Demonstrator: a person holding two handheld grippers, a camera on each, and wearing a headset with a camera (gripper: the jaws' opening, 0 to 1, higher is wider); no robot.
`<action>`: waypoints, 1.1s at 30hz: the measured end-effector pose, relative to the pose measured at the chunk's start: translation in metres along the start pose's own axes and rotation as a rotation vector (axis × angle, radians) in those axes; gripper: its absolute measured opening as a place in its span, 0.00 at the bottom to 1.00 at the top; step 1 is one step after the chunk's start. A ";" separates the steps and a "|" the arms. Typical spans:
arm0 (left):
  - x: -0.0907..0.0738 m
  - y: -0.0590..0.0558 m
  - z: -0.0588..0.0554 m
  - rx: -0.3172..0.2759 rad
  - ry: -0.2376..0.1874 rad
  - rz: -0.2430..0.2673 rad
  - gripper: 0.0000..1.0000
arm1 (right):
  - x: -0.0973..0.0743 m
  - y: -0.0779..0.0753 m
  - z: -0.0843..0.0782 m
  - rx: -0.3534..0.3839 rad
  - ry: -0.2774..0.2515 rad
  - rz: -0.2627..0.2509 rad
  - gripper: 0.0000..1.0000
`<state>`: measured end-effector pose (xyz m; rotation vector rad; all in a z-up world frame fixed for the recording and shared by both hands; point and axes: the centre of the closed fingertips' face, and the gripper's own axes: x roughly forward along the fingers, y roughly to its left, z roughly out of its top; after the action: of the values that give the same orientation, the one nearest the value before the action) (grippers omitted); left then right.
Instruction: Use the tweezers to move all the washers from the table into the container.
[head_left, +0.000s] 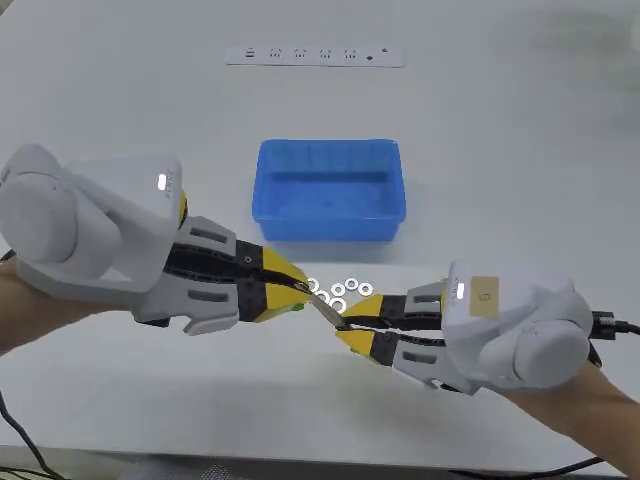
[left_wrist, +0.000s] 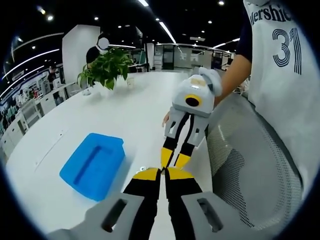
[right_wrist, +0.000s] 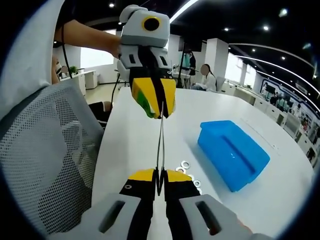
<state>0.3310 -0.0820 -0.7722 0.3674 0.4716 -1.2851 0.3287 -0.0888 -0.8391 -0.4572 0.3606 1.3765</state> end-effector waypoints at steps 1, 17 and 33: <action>0.000 0.000 0.000 0.003 0.001 -0.003 0.08 | 0.000 0.000 0.000 0.001 0.000 0.001 0.07; 0.015 -0.018 0.008 0.062 -0.041 -0.077 0.06 | 0.004 0.008 -0.007 -0.026 0.026 0.046 0.07; 0.026 -0.020 0.015 0.072 -0.114 -0.089 0.06 | -0.001 0.007 -0.014 -0.014 0.030 0.070 0.07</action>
<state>0.3190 -0.1155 -0.7733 0.3343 0.3484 -1.4046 0.3218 -0.0954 -0.8511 -0.4806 0.3947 1.4417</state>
